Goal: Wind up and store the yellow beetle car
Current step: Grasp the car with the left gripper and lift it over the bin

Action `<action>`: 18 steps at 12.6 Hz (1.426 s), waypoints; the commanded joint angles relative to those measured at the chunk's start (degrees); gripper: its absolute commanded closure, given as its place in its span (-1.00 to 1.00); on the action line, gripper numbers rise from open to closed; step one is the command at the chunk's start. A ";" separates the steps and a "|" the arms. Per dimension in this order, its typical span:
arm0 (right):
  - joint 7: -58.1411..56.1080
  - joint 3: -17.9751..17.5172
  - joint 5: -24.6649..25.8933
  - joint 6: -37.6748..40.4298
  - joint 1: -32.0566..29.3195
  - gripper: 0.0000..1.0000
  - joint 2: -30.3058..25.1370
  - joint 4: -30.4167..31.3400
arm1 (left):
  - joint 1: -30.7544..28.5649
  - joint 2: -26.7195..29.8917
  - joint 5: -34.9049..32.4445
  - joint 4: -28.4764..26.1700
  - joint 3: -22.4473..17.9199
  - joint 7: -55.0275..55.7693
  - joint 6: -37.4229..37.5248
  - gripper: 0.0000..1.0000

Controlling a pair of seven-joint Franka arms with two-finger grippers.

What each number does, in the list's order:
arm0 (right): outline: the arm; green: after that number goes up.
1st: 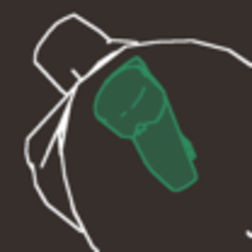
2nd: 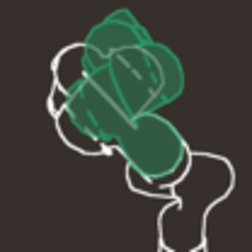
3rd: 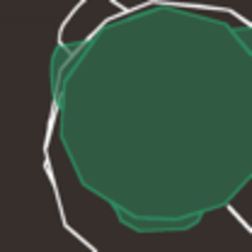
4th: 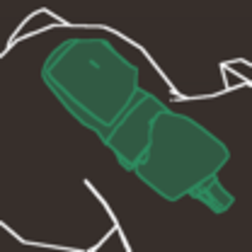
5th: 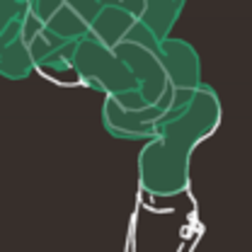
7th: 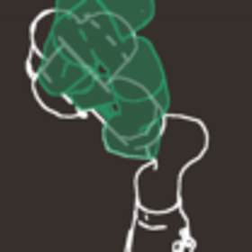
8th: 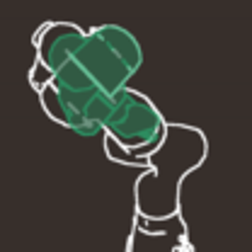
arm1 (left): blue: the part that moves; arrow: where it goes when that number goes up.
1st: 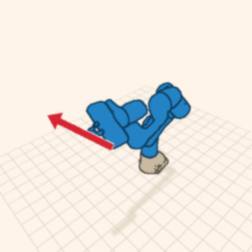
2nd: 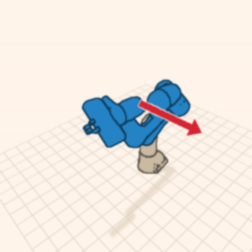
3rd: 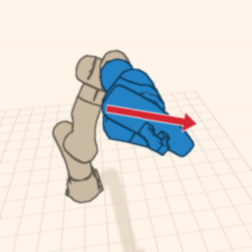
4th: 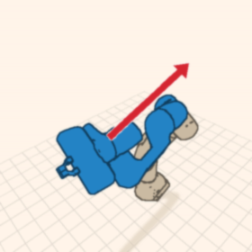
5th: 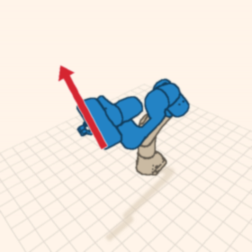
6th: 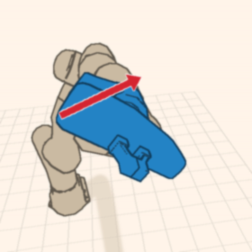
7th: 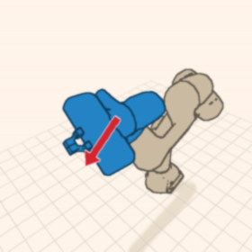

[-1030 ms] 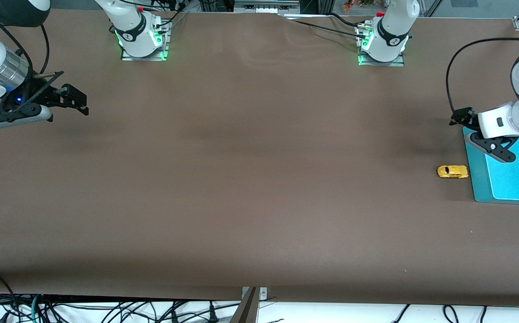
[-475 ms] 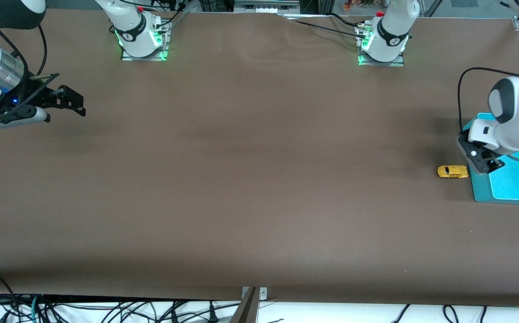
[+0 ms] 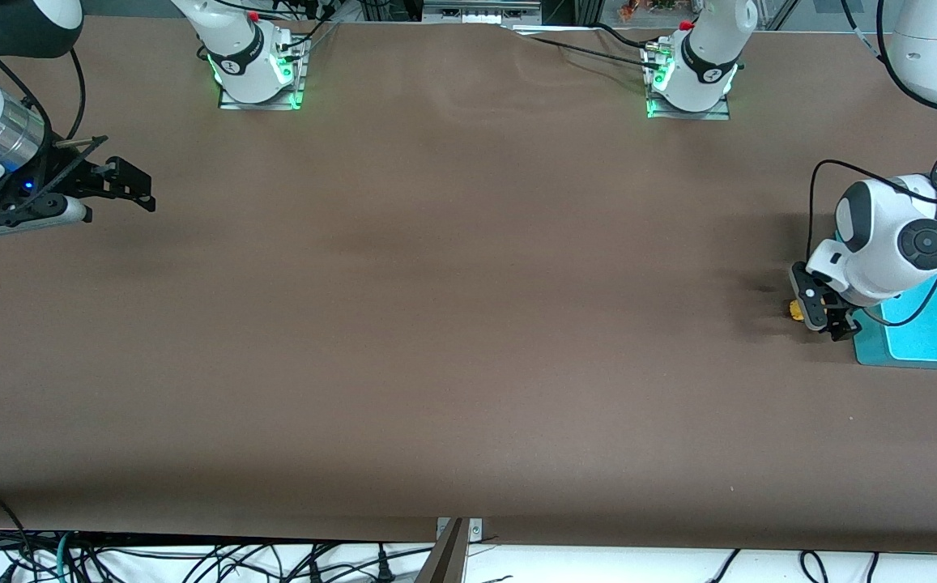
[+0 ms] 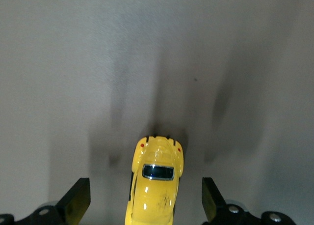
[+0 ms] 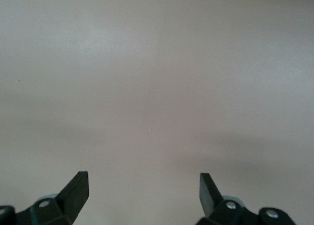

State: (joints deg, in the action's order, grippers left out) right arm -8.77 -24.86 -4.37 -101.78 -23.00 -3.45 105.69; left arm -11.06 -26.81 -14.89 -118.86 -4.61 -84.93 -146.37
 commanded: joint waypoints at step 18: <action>0.42 -0.10 -0.46 2.20 -0.20 -1.00 0.20 -1.54 | -0.19 5.36 -1.71 16.01 4.44 -4.01 34.80 0.72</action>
State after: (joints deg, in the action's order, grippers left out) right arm -8.77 -24.84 -4.37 -100.95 -23.00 -3.44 105.49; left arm -10.42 -20.95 -15.00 -106.41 0.26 -88.20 -117.20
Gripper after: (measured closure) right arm 0.000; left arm 0.511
